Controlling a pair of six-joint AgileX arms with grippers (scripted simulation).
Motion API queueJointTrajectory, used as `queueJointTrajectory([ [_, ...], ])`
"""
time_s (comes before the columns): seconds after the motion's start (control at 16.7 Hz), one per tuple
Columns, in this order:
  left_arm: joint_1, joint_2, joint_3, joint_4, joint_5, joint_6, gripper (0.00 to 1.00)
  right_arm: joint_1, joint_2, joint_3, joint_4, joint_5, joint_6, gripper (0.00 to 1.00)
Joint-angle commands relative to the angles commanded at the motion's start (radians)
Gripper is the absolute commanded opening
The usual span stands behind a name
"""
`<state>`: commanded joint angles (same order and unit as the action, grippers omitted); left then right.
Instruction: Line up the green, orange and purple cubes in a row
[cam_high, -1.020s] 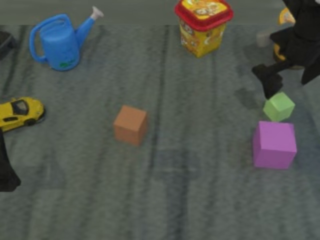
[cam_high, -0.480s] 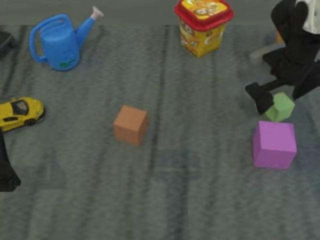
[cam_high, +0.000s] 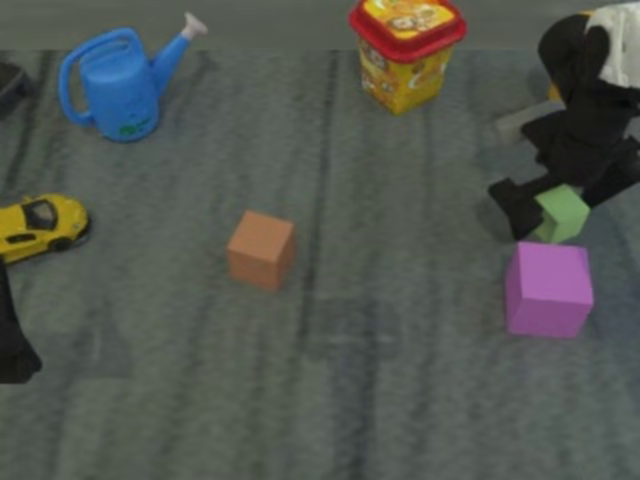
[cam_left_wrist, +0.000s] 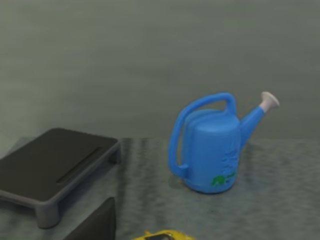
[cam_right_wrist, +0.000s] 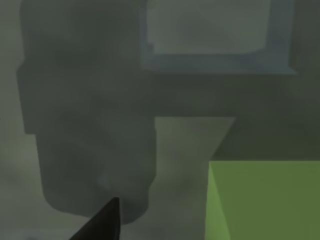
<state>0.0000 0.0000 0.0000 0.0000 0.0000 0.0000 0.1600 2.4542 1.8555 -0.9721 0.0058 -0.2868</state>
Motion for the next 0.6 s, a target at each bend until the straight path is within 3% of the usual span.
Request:
queueJointTrajectory([
  [0.6, 0.000, 0.000, 0.000, 0.000, 0.000, 0.000, 1.00, 0.000, 0.000, 0.000, 0.000, 0.000, 0.000, 0.17],
])
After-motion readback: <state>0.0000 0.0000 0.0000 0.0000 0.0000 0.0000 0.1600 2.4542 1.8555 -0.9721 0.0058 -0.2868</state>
